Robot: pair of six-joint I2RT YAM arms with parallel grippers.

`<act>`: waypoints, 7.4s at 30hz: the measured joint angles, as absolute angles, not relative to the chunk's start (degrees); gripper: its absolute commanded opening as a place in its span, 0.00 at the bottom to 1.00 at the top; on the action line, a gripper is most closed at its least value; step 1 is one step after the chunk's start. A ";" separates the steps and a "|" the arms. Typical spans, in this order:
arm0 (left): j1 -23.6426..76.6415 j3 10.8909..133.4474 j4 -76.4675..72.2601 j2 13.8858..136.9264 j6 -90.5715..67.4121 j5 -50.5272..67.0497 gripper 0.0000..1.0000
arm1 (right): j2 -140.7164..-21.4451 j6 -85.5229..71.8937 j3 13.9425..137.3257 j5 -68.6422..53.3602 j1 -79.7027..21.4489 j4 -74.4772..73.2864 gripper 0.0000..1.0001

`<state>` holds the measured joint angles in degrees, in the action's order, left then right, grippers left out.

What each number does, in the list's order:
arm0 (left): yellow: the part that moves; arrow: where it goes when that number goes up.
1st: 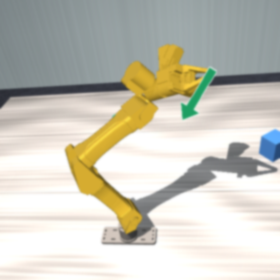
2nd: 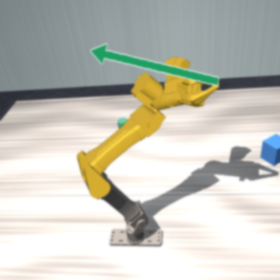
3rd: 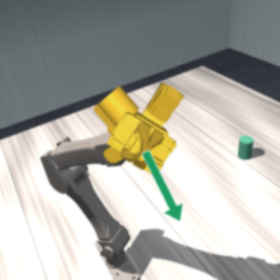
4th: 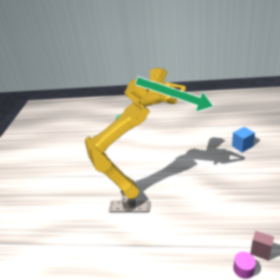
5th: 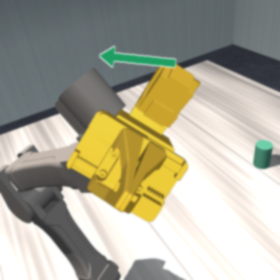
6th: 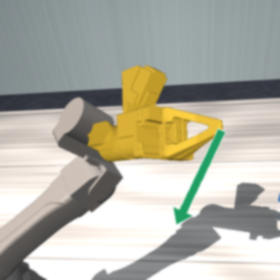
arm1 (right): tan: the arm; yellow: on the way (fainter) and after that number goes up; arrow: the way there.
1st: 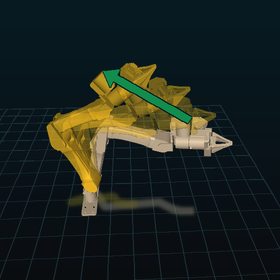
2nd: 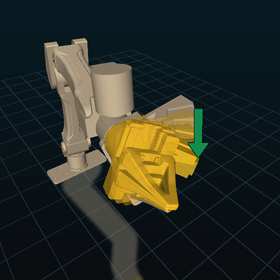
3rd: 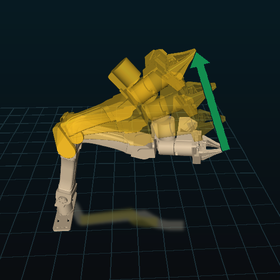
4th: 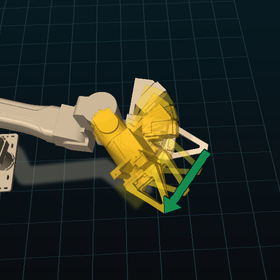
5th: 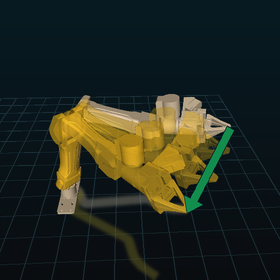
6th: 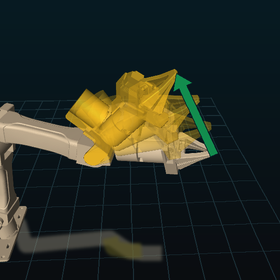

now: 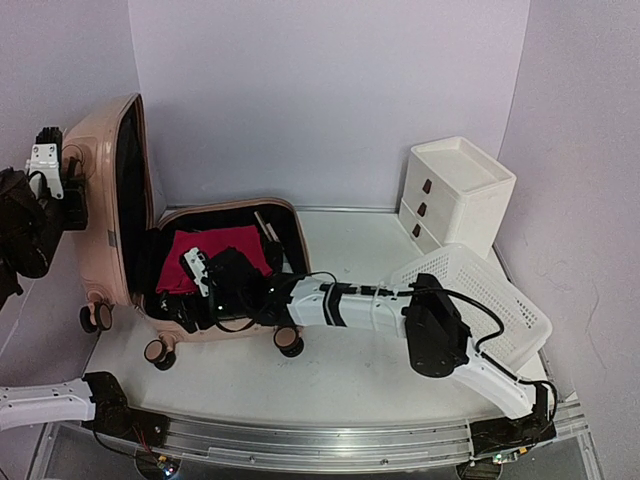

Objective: Open, take out, and arrange the luggage

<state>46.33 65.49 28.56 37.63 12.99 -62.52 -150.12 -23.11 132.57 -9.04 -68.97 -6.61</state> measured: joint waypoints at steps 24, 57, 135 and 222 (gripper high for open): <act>45.80 76.75 43.77 30.46 3.77 -56.27 1.00 | -115.79 -21.78 101.73 8.60 -53.60 -33.21 0.95; 45.10 73.52 26.26 49.63 12.71 -65.30 0.74 | -120.16 -51.18 86.72 17.10 -51.90 -16.53 0.00; 32.18 80.03 36.16 60.23 -0.10 -8.29 0.99 | -117.99 -52.40 79.15 20.60 -54.35 -0.69 0.80; 32.21 77.08 34.94 77.91 -4.27 -0.47 1.00 | -92.71 30.33 66.72 -2.92 -53.52 -57.17 0.02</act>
<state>32.21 77.08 34.94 77.91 -4.27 -0.47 -92.71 30.33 66.72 -2.92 -53.52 -57.17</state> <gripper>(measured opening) 0.994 0.146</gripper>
